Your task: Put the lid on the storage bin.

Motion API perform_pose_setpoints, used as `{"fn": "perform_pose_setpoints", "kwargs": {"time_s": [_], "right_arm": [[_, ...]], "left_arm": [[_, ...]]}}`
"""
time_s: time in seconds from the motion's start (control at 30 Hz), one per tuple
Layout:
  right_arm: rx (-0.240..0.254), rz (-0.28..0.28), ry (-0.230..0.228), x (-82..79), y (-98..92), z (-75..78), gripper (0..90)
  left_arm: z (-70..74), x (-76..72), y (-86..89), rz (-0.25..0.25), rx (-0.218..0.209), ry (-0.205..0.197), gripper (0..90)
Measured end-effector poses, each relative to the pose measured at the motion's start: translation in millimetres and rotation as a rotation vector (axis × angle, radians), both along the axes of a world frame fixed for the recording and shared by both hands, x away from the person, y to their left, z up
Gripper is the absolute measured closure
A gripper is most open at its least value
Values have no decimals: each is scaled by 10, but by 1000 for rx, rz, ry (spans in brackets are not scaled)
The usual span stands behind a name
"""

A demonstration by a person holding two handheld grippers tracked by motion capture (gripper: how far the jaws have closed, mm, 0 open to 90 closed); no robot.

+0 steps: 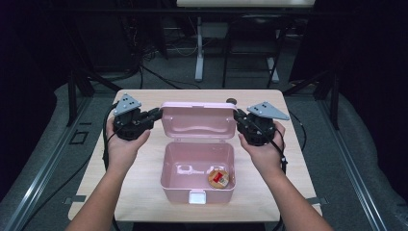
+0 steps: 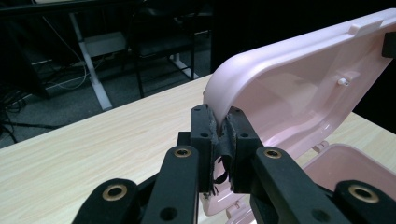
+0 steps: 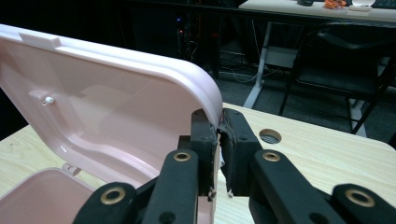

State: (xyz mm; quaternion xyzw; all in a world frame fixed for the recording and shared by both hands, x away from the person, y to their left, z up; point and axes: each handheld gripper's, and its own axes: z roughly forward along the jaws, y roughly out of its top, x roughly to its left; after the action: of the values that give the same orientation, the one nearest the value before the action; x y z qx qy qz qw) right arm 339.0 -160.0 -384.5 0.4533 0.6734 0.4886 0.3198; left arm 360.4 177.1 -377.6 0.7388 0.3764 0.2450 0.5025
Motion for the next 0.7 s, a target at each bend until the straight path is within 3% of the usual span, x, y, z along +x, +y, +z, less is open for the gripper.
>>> {"fn": "perform_pose_setpoints", "kwargs": {"time_s": [0.7], "right_arm": [[-8, 11, -18, -110, 12, -14, 814]], "left_arm": [[20, -119, 18, -20, -16, -1, 801]]}}
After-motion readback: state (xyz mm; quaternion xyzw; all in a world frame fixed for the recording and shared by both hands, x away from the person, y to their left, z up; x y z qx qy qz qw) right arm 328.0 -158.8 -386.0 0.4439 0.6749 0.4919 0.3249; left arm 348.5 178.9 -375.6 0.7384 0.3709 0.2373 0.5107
